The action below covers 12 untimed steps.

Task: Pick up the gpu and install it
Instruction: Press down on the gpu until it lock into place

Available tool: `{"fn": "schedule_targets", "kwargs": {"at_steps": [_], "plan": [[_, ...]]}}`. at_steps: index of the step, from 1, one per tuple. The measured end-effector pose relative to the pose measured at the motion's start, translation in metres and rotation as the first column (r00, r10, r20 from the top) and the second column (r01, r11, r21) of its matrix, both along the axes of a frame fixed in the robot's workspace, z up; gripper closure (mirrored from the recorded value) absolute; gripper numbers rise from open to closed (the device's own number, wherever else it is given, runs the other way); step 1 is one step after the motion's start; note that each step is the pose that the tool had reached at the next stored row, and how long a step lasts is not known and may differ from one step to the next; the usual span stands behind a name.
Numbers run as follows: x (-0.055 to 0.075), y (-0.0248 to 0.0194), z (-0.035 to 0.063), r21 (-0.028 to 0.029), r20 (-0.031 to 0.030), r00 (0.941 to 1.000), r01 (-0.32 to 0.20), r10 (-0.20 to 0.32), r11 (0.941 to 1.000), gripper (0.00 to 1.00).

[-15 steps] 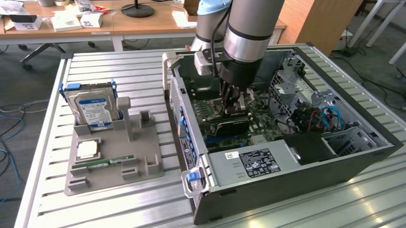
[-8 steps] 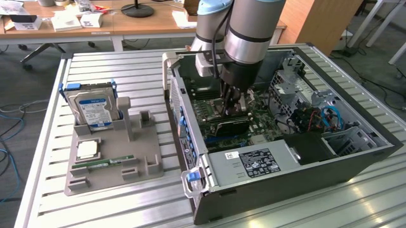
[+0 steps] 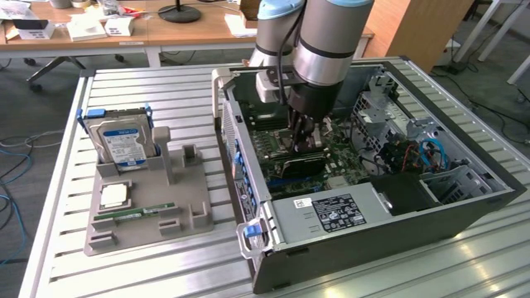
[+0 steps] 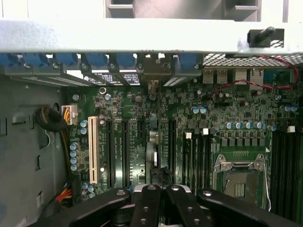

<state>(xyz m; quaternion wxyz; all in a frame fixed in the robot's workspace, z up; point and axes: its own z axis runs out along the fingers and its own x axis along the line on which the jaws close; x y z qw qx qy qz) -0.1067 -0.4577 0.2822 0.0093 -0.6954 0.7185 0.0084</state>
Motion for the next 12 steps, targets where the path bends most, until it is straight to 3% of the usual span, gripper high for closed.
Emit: {"fn": "schedule_targets", "kwargs": {"at_steps": [12], "plan": [[0.0024, 0.0000, -0.0058, 0.0000, 0.0000, 1.0000, 0.000, 0.000, 1.0000, 0.89]]}}
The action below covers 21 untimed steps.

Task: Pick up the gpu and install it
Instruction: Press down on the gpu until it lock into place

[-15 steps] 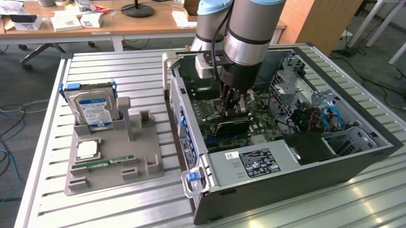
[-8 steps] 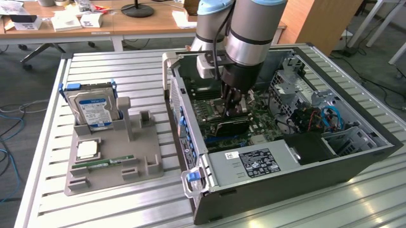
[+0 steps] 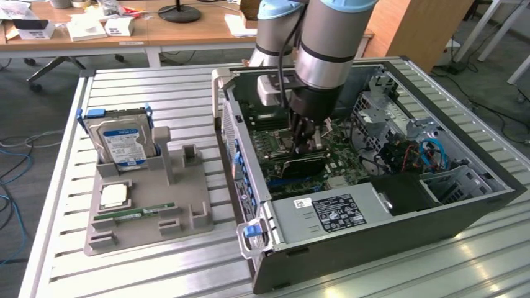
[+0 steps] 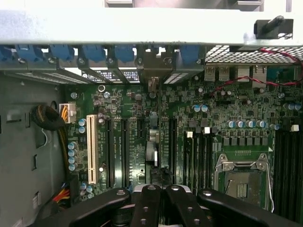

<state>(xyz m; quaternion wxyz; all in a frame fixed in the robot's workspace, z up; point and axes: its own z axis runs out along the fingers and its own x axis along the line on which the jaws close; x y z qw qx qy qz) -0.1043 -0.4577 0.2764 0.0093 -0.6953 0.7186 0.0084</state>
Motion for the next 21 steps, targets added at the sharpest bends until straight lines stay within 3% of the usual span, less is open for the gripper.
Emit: {"fn": "schedule_targets", "kwargs": {"at_steps": [4, 7, 21], "plan": [[0.0004, 0.0001, 0.0001, -0.0002, -0.0001, 1.0000, 0.000, 0.000, 1.0000, 0.89], [0.0004, 0.0031, -0.0002, 0.0000, 0.0000, 1.0000, 0.000, 0.000, 1.0000, 0.89], [0.0004, 0.0039, -0.0070, 0.0000, 0.0000, 1.0000, 0.000, 0.000, 1.0000, 0.89]]}}
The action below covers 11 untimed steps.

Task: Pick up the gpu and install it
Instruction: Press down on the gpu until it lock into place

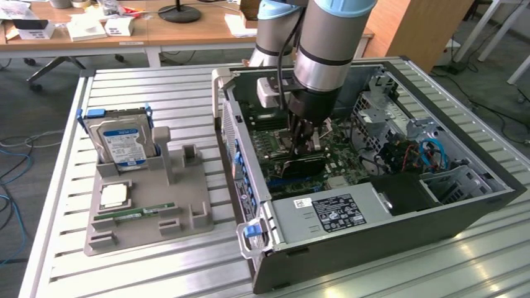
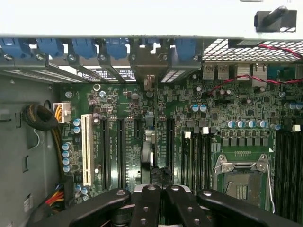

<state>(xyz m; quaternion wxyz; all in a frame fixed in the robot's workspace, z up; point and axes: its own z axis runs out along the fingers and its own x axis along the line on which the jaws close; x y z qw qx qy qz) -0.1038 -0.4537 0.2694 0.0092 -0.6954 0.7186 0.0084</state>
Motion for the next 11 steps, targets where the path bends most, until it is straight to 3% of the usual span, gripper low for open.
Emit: {"fn": "schedule_targets", "kwargs": {"at_steps": [11], "plan": [[0.0000, 0.0000, -0.0016, -0.0001, 0.0000, 1.0000, 0.000, 0.000, 1.0000, 0.89]]}}
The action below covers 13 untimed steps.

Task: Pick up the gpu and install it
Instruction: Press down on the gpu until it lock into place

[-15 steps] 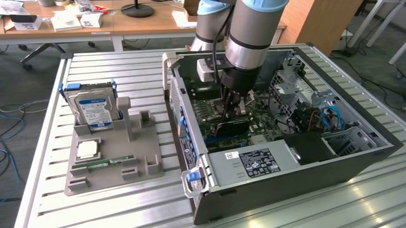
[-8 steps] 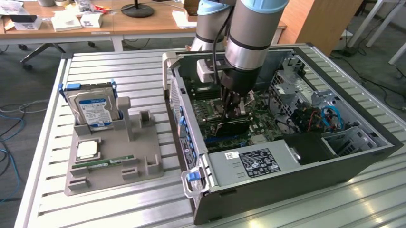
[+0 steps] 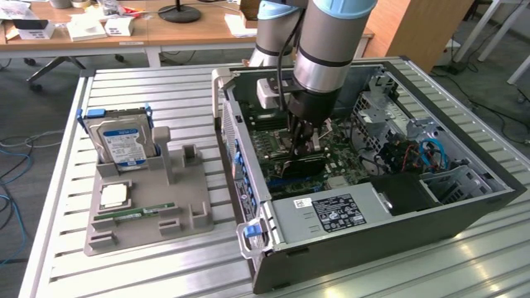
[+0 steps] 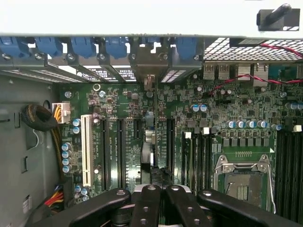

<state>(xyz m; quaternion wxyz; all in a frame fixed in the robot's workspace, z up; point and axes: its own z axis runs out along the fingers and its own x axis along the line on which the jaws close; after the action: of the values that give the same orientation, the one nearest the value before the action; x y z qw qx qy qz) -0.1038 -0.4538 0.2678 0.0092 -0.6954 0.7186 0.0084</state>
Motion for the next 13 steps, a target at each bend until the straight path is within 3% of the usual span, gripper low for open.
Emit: {"fn": "schedule_targets", "kwargs": {"at_steps": [13], "plan": [[0.0000, 0.0000, -0.0022, -0.0002, -0.0001, 1.0000, 0.000, 0.000, 1.0000, 0.89]]}}
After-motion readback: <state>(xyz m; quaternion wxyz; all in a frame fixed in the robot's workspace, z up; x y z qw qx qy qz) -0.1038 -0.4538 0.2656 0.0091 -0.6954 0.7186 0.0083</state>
